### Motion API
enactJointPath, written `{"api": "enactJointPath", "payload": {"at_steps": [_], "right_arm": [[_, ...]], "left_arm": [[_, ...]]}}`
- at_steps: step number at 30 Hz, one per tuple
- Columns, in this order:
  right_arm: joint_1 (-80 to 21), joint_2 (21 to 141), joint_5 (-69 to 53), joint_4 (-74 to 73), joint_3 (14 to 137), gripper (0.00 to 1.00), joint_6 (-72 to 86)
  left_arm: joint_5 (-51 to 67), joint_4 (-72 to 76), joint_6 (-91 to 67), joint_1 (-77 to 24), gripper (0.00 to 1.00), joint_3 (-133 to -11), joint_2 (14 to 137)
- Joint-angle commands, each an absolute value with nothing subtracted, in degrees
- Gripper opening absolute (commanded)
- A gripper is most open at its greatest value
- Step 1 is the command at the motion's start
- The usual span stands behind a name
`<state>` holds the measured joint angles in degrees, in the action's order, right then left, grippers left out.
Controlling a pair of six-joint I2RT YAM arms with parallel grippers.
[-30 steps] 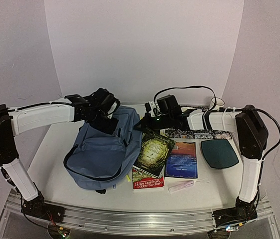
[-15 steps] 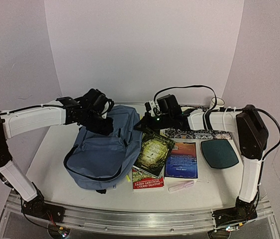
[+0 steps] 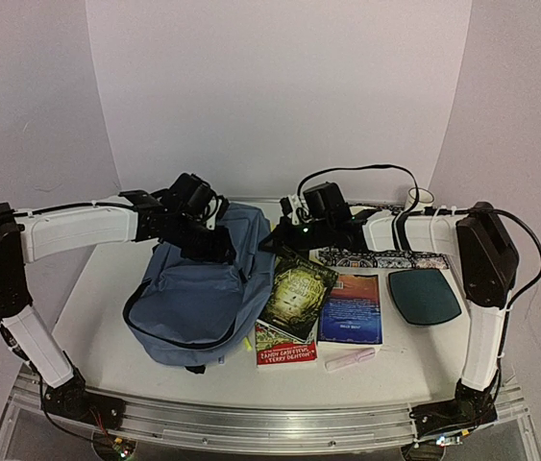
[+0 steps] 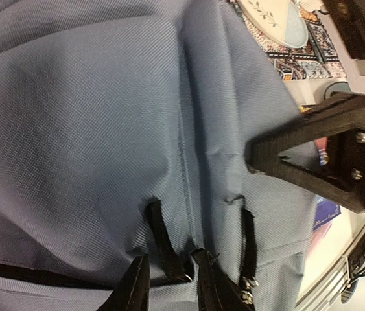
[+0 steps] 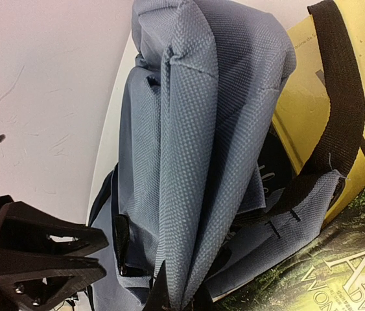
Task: Pack the student bag
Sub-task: Pick up the lower front pocket of the student bag, then unzip the lower front pocket of the student bag.
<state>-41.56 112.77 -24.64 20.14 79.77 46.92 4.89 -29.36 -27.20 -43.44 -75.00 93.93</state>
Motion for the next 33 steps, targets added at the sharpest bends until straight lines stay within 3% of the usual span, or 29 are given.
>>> {"api": "enactJointPath", "payload": {"at_steps": [1,18,33], "right_arm": [[-41.9,108.6,-26.3,22.1,80.7,0.0,46.4],[-42.4,108.6,-26.5,22.2,81.2,0.0,46.3],[-42.6,108.6,-26.7,22.2,81.4,0.0,46.0]], "left_arm": [[6.1,-27.6,-28.0,-42.5,0.27,-78.4,96.4],[12.5,-26.3,-28.0,-41.7,0.24,-80.9,100.2],[8.1,-28.6,-25.9,-41.7,0.25,-80.2,102.1]]}}
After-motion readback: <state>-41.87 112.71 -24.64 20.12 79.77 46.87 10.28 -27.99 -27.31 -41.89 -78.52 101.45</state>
